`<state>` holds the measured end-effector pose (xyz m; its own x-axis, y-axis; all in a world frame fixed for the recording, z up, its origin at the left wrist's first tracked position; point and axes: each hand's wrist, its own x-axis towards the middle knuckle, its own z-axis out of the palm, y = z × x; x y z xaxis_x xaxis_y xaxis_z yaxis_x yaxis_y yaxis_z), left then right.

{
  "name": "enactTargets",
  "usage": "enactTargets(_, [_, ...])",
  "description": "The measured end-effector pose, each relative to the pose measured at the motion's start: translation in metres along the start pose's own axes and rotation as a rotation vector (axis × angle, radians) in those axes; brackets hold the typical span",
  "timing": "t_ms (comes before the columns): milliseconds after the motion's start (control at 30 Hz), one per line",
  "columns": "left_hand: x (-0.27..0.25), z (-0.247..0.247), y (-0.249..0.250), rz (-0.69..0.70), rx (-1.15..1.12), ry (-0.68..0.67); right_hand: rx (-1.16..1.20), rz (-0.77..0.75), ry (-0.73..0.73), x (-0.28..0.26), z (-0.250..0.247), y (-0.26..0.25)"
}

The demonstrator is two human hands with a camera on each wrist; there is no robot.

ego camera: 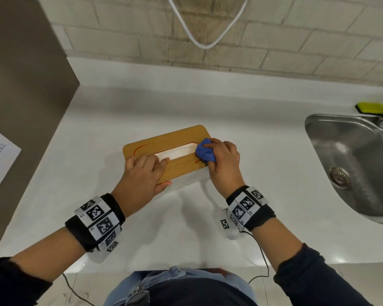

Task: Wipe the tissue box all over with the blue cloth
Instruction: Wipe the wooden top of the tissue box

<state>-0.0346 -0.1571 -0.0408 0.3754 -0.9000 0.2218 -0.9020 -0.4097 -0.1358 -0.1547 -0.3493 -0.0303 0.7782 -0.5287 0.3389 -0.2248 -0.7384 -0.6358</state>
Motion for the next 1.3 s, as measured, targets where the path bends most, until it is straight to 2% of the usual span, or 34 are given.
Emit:
enactTargets(100, [0.001, 0.001, 0.001, -0.003, 0.036, 0.016, -0.065, -0.024, -0.087, -0.003, -0.002, -0.004])
enactTargets(267, [0.001, 0.003, 0.0, 0.012, 0.048, 0.063, -0.174, -0.228, -0.279, -0.02, 0.005, -0.023])
enactTargets(433, [0.0, 0.003, -0.002, 0.017, 0.023, 0.063, -0.22, -0.334, -0.289, -0.017, 0.002, -0.008])
enactTargets(500, [0.0, 0.003, -0.004, 0.016, 0.019, 0.058, -0.193, -0.293, -0.25, -0.009, -0.01, 0.011])
enactTargets(567, [0.0, 0.004, -0.004, 0.018, 0.018, 0.061, -0.14, -0.177, -0.202, 0.0, -0.019, 0.02])
enactTargets(700, [0.0, 0.005, -0.004, 0.029, 0.017, 0.069, -0.13, -0.07, -0.144, 0.007, -0.007, -0.001])
enactTargets(767, [0.0, 0.006, -0.003, 0.026, 0.022, 0.072, -0.208, -0.107, -0.162, -0.002, 0.006, -0.016])
enactTargets(833, [-0.001, 0.006, -0.003, 0.017, 0.027, 0.081, -0.223, -0.213, -0.227, -0.016, 0.017, -0.025])
enactTargets(933, [-0.002, 0.007, -0.004, 0.024, 0.019, 0.084, -0.206, -0.354, -0.304, -0.024, 0.008, -0.017])
enactTargets(1000, [-0.003, 0.006, -0.005, 0.033, 0.004, 0.078, -0.216, -0.309, -0.252, -0.017, -0.009, 0.002])
enactTargets(1067, [-0.003, 0.007, -0.006, 0.038, -0.012, 0.073, -0.191, -0.143, -0.187, -0.001, -0.024, 0.017])
enactTargets(1133, [-0.002, 0.008, -0.006, 0.044, -0.025, 0.075, -0.199, -0.042, -0.172, 0.014, -0.023, 0.017])
enactTargets(1200, [-0.001, 0.006, -0.006, 0.043, -0.022, 0.068, -0.257, -0.062, -0.186, 0.017, -0.009, 0.003])
enactTargets(1300, [-0.002, 0.004, -0.006, 0.027, -0.027, 0.047, -0.23, -0.224, -0.235, -0.004, 0.009, -0.016])
